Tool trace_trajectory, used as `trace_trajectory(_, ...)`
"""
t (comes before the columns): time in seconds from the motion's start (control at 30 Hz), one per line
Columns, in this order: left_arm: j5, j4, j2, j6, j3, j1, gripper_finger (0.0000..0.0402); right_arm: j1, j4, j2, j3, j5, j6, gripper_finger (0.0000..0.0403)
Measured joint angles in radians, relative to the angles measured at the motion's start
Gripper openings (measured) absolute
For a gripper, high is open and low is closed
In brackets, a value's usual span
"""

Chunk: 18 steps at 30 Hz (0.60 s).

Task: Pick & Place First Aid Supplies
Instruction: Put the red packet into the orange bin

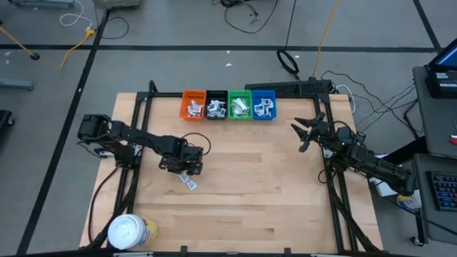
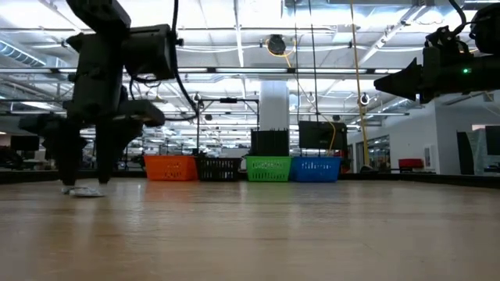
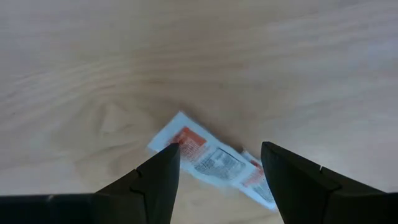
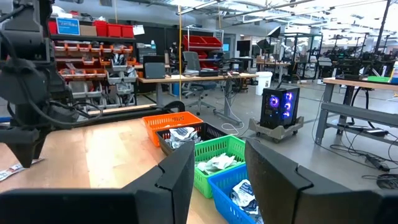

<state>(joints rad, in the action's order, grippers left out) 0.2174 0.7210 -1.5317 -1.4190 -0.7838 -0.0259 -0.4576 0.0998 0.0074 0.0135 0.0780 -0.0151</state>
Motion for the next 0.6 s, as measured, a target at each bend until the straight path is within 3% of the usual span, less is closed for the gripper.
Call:
trace_trajectory(0.17, 0.002, -0.028, -0.019, -0.004, 0.022, -0.010, 0.0227, 0.000, 0.000, 0.000, 0.000, 0.000, 0.000, 0.0139)
trace_trajectory(0.27, 0.006, -0.034, -0.018, 0.015, 0.030, -0.009, 0.0201, 0.000, 0.000, 0.000, 0.000, 0.000, 0.000, 0.0139)
trace_trajectory(0.6, -0.010, -0.036, -0.016, 0.119, 0.049, -0.009, 0.0019, 0.000, 0.000, 0.000, 0.000, 0.000, 0.000, 0.0139)
